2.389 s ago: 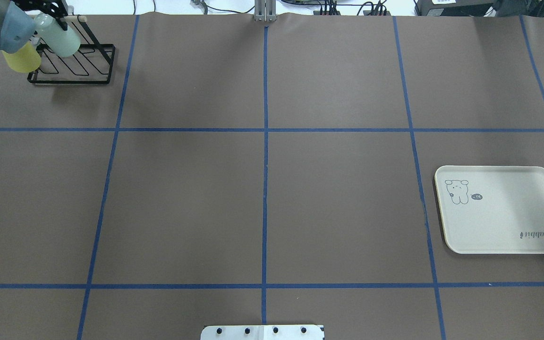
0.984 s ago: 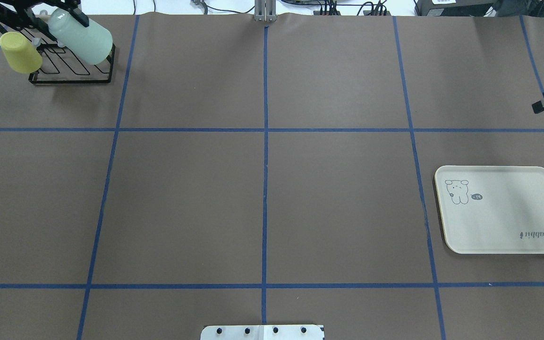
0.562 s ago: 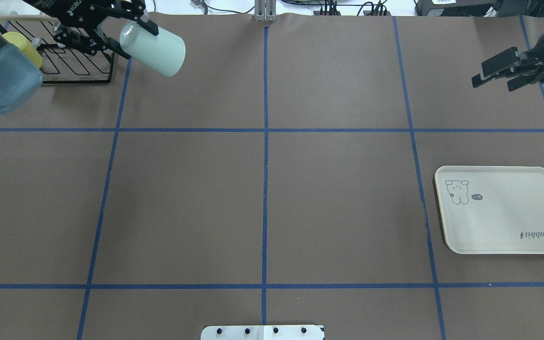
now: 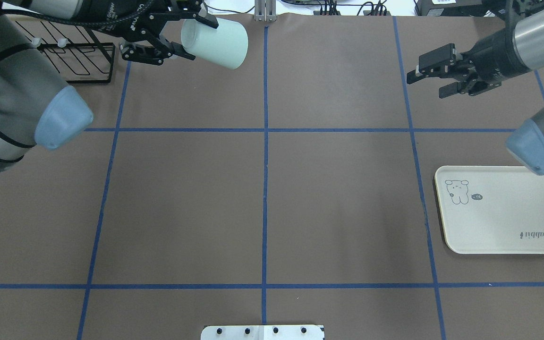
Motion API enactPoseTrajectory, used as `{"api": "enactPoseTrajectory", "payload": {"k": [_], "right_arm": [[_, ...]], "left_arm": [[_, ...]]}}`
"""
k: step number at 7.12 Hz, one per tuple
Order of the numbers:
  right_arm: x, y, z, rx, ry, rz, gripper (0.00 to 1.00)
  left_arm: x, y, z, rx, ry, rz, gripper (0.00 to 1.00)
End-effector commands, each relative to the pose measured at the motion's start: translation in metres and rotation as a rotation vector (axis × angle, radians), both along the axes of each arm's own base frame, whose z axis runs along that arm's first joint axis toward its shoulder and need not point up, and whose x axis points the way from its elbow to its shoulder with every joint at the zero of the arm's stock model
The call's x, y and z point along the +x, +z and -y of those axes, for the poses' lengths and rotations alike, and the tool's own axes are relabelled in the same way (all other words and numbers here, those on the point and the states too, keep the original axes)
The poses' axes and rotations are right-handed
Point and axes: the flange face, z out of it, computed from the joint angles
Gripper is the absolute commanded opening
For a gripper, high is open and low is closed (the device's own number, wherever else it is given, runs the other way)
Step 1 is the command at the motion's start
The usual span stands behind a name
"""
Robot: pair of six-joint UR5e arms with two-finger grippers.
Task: Left arm grabs green cup and hands to right arm on tray
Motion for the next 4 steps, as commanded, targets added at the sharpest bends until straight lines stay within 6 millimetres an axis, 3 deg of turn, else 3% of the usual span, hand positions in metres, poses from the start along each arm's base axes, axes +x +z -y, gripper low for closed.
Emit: {"api": "enactPoseTrajectory", "payload": {"k": [1,3,4], "right_arm": [[-0.010,-0.034,-0.004,-0.048,0.011,0.079,0.99],[-0.023,-0.050,-0.020,-0.054,-0.003,0.186,0.99],[-0.027,-0.068,-0.026,-0.100,-0.001,0.257,0.99]], "left_arm": [[0.006,0.013,-0.002,-0.056,0.007,-0.241,0.13],[0.003,0.033,-0.003,-0.104,0.052,-0.415,0.14],[0.003,0.041,-0.003,-0.103,0.071,-0.461,0.14]]}}
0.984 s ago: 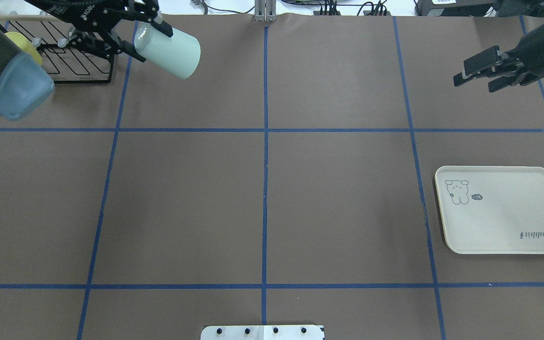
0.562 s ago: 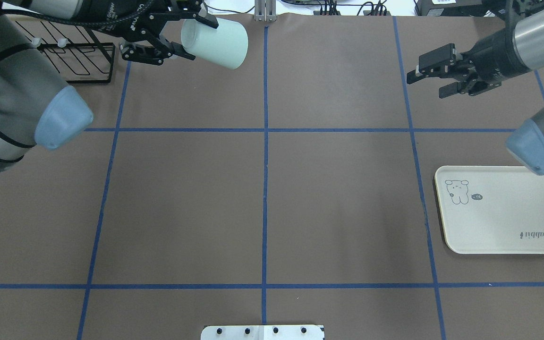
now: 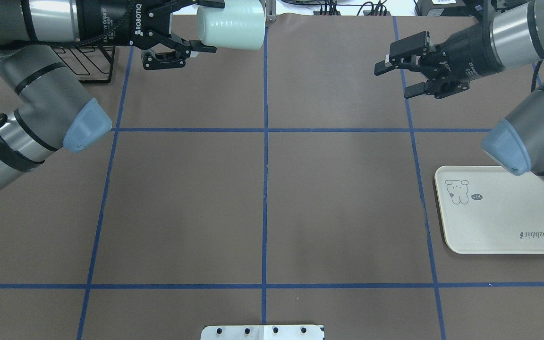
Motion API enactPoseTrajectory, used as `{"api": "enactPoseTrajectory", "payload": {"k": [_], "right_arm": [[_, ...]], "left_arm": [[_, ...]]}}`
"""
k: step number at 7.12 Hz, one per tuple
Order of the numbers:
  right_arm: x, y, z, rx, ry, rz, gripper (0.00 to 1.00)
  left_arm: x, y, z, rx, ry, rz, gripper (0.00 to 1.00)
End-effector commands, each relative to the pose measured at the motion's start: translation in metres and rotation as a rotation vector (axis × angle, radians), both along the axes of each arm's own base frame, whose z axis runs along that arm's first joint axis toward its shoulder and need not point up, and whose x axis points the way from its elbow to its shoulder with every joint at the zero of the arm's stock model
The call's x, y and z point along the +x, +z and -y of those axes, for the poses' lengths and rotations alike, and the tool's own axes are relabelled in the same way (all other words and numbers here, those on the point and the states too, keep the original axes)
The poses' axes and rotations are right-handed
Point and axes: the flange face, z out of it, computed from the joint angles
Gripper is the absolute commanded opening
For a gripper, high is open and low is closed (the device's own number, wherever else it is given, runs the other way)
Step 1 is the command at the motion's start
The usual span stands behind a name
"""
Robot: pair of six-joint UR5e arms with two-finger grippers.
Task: Left arm grabs green cup and hands to right arm on tray
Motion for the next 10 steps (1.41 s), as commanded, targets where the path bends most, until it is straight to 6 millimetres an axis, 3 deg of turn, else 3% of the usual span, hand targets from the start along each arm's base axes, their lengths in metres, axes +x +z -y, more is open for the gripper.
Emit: {"api": "enactPoseTrajectory", "payload": {"k": [1,4,5,6,7,9,10], "right_arm": [[-0.008,-0.039,-0.014,-0.073,-0.011,0.153,0.99],[-0.022,-0.072,-0.040,-0.095,-0.055,0.322,0.98],[-0.041,-0.081,-0.059,-0.132,-0.033,0.458,0.97],[-0.068,-0.085,-0.082,-0.176,-0.020,0.614,0.96],[-0.079,-0.086,-0.095,-0.167,-0.047,0.646,0.95],[-0.081,-0.089,-0.108,-0.138,-0.090,0.703,0.95],[-0.081,-0.089,-0.110,-0.159,-0.100,0.721,0.94]], "left_arm": [[-0.003,0.016,-0.005,-0.015,0.052,-0.119,0.13],[0.002,0.004,-0.036,0.022,0.133,-0.207,0.12],[-0.003,0.000,-0.044,0.042,0.145,-0.231,0.12],[-0.009,0.008,-0.053,0.063,0.150,-0.247,0.12],[-0.009,0.012,-0.059,0.060,0.171,-0.264,0.12],[-0.019,0.051,-0.070,0.075,0.186,-0.300,0.12],[-0.020,0.053,-0.072,0.049,0.207,-0.325,0.12]]}}
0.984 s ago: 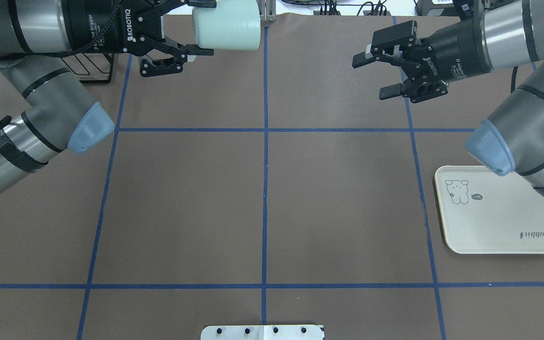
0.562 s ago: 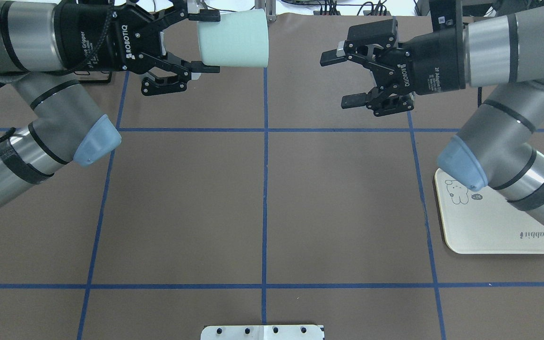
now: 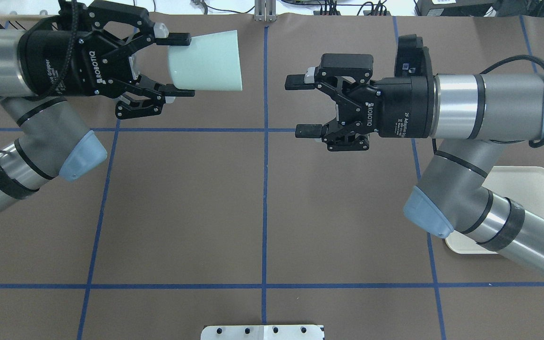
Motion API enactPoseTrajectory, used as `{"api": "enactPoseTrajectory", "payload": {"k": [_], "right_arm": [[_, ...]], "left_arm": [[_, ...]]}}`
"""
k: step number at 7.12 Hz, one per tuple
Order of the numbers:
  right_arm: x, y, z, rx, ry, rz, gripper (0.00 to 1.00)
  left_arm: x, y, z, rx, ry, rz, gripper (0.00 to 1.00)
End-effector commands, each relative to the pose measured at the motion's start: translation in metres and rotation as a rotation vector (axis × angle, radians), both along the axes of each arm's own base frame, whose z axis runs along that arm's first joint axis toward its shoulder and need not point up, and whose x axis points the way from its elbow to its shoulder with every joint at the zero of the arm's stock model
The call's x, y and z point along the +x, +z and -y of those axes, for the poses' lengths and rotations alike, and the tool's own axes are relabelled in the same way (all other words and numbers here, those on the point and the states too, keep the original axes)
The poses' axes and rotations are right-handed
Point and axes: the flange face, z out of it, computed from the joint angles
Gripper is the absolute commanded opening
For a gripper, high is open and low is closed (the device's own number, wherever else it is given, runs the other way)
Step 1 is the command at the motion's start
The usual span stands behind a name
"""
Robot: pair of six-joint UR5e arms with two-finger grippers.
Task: Left arm grabs green cup and hands to right arm on tray
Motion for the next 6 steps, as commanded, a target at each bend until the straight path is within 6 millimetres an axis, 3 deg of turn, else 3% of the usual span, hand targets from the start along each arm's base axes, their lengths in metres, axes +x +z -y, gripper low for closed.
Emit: {"api": "enactPoseTrajectory", "payload": {"k": [1,2,3,6], "right_arm": [[0.000,-0.001,-0.008,0.003,-0.021,0.045,0.94],[-0.001,-0.002,-0.012,0.014,-0.030,0.060,0.94],[-0.004,-0.001,-0.018,0.033,-0.044,0.082,0.92],[-0.008,-0.009,-0.024,0.047,-0.057,0.099,0.91]], "left_arm": [[0.003,0.000,-0.015,-0.022,0.029,-0.070,0.12],[0.020,-0.009,-0.034,-0.033,0.059,-0.117,0.12],[0.028,-0.010,-0.041,-0.038,0.077,-0.123,0.12],[0.041,-0.017,-0.048,-0.056,0.090,-0.149,0.13]]}}
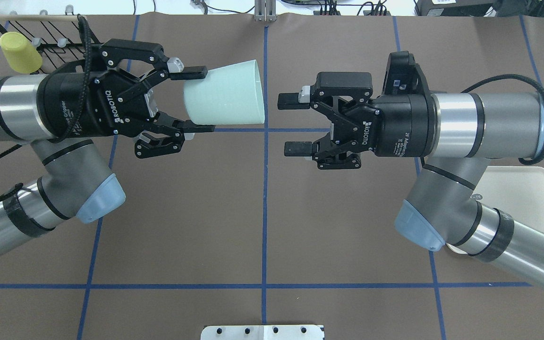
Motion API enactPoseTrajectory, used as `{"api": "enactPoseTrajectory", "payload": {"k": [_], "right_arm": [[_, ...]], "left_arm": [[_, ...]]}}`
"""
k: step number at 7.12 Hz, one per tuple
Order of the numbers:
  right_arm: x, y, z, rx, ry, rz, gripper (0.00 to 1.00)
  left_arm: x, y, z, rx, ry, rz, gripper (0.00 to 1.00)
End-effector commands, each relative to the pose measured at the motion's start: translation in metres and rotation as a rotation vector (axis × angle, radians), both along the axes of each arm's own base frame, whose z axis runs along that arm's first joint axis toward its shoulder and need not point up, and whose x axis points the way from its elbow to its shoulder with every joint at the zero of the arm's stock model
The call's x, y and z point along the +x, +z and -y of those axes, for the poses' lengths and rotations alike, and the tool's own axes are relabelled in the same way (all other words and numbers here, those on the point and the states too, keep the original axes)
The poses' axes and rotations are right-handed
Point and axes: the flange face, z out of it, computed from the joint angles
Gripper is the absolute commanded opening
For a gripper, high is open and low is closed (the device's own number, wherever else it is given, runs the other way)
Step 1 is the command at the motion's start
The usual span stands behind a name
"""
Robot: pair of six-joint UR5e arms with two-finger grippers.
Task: Left arm grabs green cup and hands to right arm on tray
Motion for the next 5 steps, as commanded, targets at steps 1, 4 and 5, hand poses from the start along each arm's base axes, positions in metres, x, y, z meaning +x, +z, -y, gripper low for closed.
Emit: {"api": "enactPoseTrajectory", "payload": {"k": [1,4,5], "right_arm": [[-0.001,-0.002,-0.004,0.016,-0.008,0.020,0.91],[-0.002,-0.003,-0.006,0.018,-0.008,0.032,0.79],[0.000,-0.004,-0.007,0.023,-0.004,0.047,0.67]], "left_arm": [[0.004,-0.002,-0.002,-0.014,-0.001,-0.015,0.13],[0.017,-0.008,-0.009,-0.051,0.001,-0.052,0.14],[0.022,-0.009,-0.012,-0.060,0.008,-0.063,0.14]]}}
